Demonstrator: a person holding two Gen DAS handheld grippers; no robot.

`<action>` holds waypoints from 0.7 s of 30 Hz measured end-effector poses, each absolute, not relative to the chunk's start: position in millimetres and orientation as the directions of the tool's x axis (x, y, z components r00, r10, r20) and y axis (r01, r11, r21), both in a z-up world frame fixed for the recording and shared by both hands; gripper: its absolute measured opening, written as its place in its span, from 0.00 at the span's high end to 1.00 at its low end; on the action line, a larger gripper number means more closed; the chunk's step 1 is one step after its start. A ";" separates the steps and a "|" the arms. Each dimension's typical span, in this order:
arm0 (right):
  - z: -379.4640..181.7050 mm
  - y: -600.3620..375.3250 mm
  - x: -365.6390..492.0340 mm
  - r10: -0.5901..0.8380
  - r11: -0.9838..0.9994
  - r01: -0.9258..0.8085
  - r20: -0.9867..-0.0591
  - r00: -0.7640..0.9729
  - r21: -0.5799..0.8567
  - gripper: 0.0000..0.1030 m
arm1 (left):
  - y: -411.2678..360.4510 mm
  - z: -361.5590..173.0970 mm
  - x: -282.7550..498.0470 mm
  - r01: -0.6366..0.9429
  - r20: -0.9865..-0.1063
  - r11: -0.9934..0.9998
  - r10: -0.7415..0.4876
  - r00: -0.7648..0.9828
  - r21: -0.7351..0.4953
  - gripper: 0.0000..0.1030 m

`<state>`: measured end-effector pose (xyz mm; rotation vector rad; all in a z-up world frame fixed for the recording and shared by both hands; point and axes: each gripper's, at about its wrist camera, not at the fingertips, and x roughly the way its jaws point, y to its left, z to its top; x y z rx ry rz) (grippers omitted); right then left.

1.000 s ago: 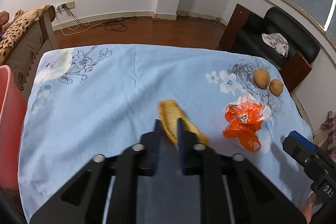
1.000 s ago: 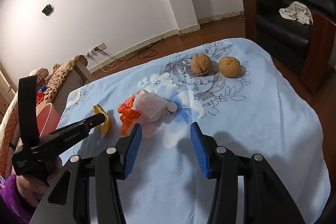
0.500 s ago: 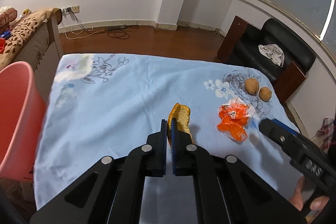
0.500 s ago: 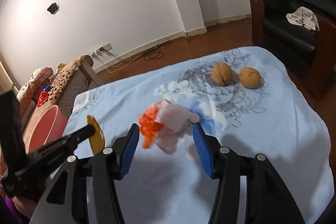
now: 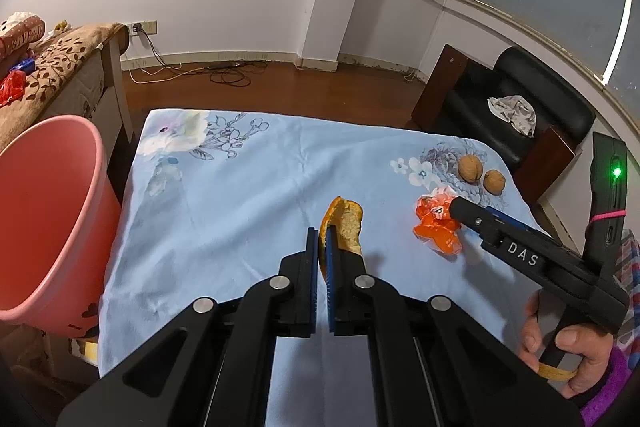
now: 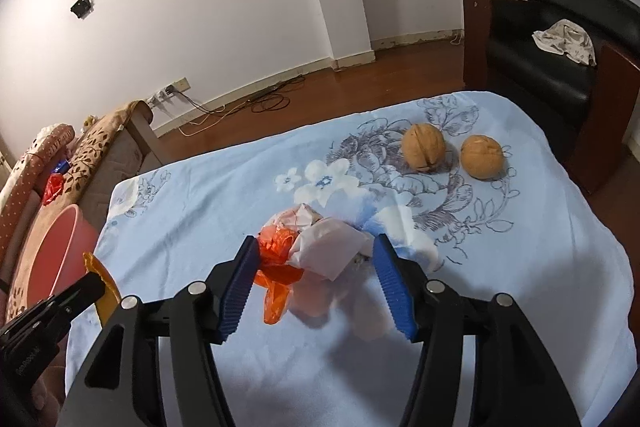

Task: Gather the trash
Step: 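Grasp orange-and-white plastic bag with right gripper while left gripper holds banana peel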

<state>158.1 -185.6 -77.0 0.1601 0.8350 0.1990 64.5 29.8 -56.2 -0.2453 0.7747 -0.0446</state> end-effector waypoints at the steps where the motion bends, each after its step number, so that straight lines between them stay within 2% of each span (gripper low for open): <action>1: -76.9 -186.0 157.7 0.236 0.970 -0.111 -0.719 0.654 0.218 0.44 | 30.4 -56.9 64.2 -0.050 -0.688 0.970 -0.132 0.713 -0.238 0.97; 9: -82.3 -189.6 152.0 0.274 0.956 -0.097 -0.730 0.626 0.275 0.43 | 33.7 -57.5 58.7 -0.041 -0.684 0.967 -0.147 0.714 -0.251 0.97; 10: -84.8 -188.0 152.4 0.283 0.955 -0.103 -0.741 0.609 0.280 0.46 | 33.8 -57.4 57.9 -0.040 -0.683 0.967 -0.147 0.715 -0.250 0.97; 11: -88.0 -186.1 152.5 0.292 0.952 -0.110 -0.747 0.597 0.284 0.53 | 34.3 -56.7 58.1 -0.038 -0.683 0.968 -0.148 0.715 -0.250 0.97; 13: -93.3 -184.9 151.7 0.305 0.949 -0.116 -0.751 0.586 0.294 0.62 | 34.7 -56.2 56.6 -0.037 -0.680 0.968 -0.147 0.718 -0.249 0.97; 14: -95.2 -184.6 152.3 0.306 0.948 -0.114 -0.754 0.581 0.297 0.63 | 35.1 -56.2 55.6 -0.038 -0.679 0.968 -0.146 0.719 -0.248 0.97; 18: -90.7 -187.9 152.0 0.356 0.927 -0.118 -0.732 0.582 0.356 0.62 | 36.6 -55.6 52.3 -0.039 -0.676 0.967 -0.146 0.722 -0.251 0.97; 20: -84.9 -186.6 150.0 0.370 0.920 -0.125 -0.719 0.589 0.371 0.47 | 36.1 -55.6 51.4 -0.040 -0.676 0.967 -0.146 0.722 -0.252 0.97; 21: -82.7 -185.8 150.1 0.372 0.919 -0.126 -0.715 0.593 0.373 0.46 | 35.9 -56.0 51.6 -0.039 -0.677 0.967 -0.147 0.721 -0.252 0.97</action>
